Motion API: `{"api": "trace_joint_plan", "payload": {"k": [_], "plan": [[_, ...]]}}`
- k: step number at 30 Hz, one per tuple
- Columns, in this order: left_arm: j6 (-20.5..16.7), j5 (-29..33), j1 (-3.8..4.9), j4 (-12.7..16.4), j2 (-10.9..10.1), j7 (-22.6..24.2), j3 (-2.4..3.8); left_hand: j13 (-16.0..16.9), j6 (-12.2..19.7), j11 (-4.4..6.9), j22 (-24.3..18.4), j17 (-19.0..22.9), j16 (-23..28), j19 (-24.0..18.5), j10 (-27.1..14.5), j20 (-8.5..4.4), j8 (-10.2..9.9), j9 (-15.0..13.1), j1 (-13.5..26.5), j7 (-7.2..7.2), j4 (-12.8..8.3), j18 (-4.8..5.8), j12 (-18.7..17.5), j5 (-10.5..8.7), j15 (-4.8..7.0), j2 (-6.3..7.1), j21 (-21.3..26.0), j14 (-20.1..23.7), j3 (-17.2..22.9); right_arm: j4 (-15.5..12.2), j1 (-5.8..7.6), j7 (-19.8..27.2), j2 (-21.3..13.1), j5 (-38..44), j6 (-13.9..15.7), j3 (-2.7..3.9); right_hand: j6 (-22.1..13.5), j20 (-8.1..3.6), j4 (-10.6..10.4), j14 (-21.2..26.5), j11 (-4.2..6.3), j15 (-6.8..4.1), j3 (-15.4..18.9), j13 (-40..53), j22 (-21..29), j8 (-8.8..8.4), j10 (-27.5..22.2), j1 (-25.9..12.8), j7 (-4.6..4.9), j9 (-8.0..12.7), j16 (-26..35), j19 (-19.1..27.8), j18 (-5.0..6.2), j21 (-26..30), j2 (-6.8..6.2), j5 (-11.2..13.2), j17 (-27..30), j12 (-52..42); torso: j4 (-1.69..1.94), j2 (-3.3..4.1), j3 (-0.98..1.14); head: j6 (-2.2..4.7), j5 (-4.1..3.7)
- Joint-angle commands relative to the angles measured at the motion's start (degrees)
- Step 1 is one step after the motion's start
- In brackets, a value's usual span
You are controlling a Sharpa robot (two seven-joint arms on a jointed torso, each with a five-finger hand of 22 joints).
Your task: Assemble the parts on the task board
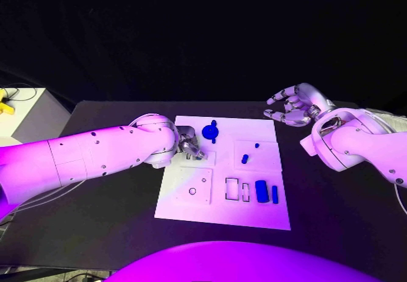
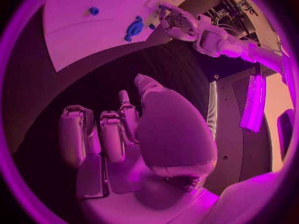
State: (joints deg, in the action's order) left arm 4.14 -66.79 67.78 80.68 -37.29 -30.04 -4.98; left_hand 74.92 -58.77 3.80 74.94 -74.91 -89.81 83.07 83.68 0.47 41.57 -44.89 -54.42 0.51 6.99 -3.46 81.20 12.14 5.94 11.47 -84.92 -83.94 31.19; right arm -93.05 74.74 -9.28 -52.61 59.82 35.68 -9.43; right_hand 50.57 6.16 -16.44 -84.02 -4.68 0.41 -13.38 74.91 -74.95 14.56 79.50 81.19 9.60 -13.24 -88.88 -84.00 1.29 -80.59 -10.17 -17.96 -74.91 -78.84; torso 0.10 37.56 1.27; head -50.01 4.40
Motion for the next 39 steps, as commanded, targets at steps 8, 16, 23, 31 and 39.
{"api": "trace_joint_plan", "payload": {"k": [8, 16, 23, 31, 39], "plan": [[0.4, 1.0, -0.13, 0.5, -0.2, 0.8, -0.02, 1.8, 0.0, 0.07, 2.9, -15.1, -0.2, 0.1, 1.4, -0.38, 0.0, -0.1, 0.4, -0.24, 1.4, 0.78, -0.4, -0.35, 0.48, -0.15, 0.0, -6.1, -2.0, 0.1, -0.06, 0.5, 0.0, 0.6, -0.1, 0.0, -0.5, -0.07, -0.1, -5.3, 0.05, -0.12, -0.4, 3.7, -10.0, 0.11, -0.2, -0.7, -0.07, 0.1, 0.2, -2.3, 0.86, 0.2, 0.22, -0.2, -12.5, 0.1, 0.01, 0.03, 0.05, 0.01, -0.16], [-0.1, 1.1, -0.13, 1.2, -0.7, 0.9, 0.28, 1.8, 0.1, 0.07, 2.9, -15.1, -0.2, 0.1, 1.4, -0.39, 0.0, -0.2, 0.2, -0.25, 2.3, 0.79, -0.4, -0.41, 0.48, 0.1, 0.0, -6.1, -3.3, 0.1, -0.06, 0.6, -0.1, 0.6, 0.0, 0.0, -0.5, -0.07, -0.1, -5.3, 0.05, -0.12, -0.4, 3.7, -10.0, 0.11, -0.2, -0.7, -0.07, 0.1, 0.2, -2.3, 0.86, 0.2, 0.22, -0.2, -12.5, 0.1, -0.01, 0.01, 0.08, 0.01, -0.12], [-0.3, 1.2, -0.12, 2.5, -1.5, 0.9, 0.91, 2.0, 0.1, 0.07, 2.9, -15.1, -0.2, 0.1, 1.4, -0.38, 0.0, -0.3, -0.8, -0.26, 5.1, 0.78, -0.4, -3.35, 0.48, 0.07, 0.1, -6.1, -6.2, 0.2, -0.08, 0.6, 0.0, 0.6, 0.0, 0.0, -0.5, -0.07, -0.2, -5.2, 0.04, -0.12, -0.4, 3.7, -10.0, 0.1, -0.2, -0.9, -0.05, 0.1, 0.2, -2.3, 0.87, 0.3, 0.2, -0.1, -12.4, 0.1, -0.01, -0.02, 0.09, 0.01, -0.26], [0.6, 1.2, 0.08, 4.0, -2.9, 0.7, 2.48, 1.8, 0.2, 0.06, 2.8, -15.1, -0.2, 0.0, 1.3, -0.39, -0.1, -0.4, -2.3, -0.27, 7.6, 0.75, -0.7, -6.29, 0.49, -0.31, 0.2, -6.1, -8.6, 0.3, -0.08, 0.6, 0.0, 0.6, 0.1, 0.0, -0.6, -0.07, -0.1, -5.3, 0.04, -0.11, -0.4, 3.7, -10.0, 0.08, -0.2, -0.9, -0.05, 0.1, 0.2, -2.3, 0.87, 0.3, 0.11, -0.1, -12.4, 0.1, 0.01, -0.04, 0.09, 0.01, -0.43], [2.0, 4.8, 1.19, 4.5, -4.2, 0.7, 4.59, -2.3, 2.7, -0.6, 0.1, -12.7, 0.9, -1.7, -1.1, -0.11, -0.5, -0.6, -5.9, -1.1, 8.7, 0.14, -4.0, -5.93, 0.12, -0.85, 1.6, -5.4, -10.0, 0.6, -0.09, 0.7, 0.0, 0.5, 0.3, 0.0, -0.6, -0.07, -0.1, -5.3, 0.04, -0.11, -0.4, 3.7, -10.0, 0.08, -0.2, -0.9, -0.05, 0.1, 0.2, -2.3, 0.87, 0.3, 0.11, -0.1, -12.4, 0.1, 0.02, -0.05, 0.08, 0.01, -0.43]]}}
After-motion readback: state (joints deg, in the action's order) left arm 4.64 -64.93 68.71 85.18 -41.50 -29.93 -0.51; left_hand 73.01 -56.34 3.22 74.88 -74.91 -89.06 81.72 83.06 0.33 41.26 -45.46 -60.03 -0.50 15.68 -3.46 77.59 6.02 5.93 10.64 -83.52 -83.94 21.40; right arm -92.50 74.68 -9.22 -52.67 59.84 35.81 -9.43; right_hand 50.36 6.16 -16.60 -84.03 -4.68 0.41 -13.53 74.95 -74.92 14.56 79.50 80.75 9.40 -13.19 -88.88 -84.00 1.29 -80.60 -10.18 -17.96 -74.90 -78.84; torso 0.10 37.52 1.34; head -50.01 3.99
